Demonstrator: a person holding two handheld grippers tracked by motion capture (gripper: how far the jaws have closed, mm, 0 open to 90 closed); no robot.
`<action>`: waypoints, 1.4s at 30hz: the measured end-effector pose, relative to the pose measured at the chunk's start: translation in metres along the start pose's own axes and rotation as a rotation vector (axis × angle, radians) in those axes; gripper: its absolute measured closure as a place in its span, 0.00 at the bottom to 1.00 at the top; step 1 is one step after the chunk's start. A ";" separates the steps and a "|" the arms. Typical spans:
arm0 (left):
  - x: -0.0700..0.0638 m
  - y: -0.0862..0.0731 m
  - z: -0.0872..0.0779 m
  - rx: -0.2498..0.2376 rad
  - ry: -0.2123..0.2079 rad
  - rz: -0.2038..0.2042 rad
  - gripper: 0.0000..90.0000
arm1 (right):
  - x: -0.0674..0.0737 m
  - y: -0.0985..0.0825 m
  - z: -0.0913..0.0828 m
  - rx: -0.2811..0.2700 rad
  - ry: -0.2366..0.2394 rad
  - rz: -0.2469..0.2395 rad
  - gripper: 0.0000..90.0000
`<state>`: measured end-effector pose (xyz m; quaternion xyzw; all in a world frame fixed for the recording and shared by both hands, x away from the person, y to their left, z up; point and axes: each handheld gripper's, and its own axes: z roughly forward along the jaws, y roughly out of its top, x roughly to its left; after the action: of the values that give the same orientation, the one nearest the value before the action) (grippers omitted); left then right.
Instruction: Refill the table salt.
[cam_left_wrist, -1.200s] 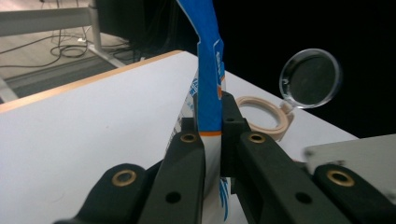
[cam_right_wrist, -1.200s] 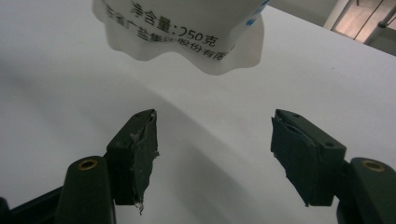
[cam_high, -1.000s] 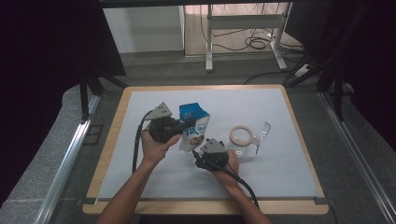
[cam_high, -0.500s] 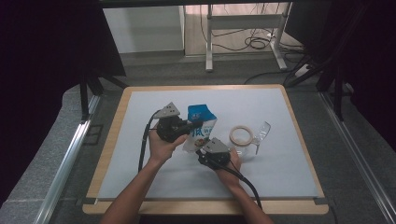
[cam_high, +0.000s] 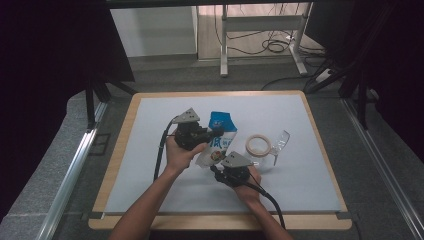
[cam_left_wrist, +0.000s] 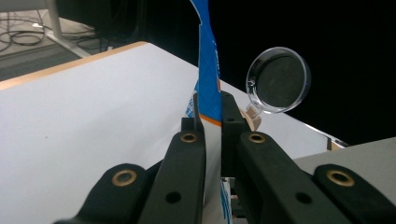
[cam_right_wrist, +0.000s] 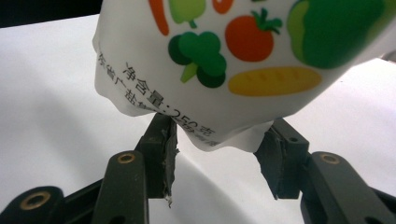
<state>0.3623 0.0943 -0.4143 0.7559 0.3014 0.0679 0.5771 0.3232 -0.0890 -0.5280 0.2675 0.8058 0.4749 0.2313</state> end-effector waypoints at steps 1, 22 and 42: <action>0.000 0.001 0.001 0.004 -0.005 0.001 1.00 | 0.000 -0.001 -0.001 -0.006 0.003 0.001 0.57; -0.007 0.007 0.034 0.052 -0.041 0.017 1.00 | -0.005 -0.013 -0.018 -0.021 0.006 0.059 0.57; -0.009 0.011 0.059 0.089 -0.049 0.010 1.00 | -0.009 -0.015 -0.024 -0.033 0.024 0.072 0.57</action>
<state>0.3859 0.0390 -0.4214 0.7839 0.2862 0.0387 0.5497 0.3116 -0.1167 -0.5292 0.2870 0.7904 0.4995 0.2086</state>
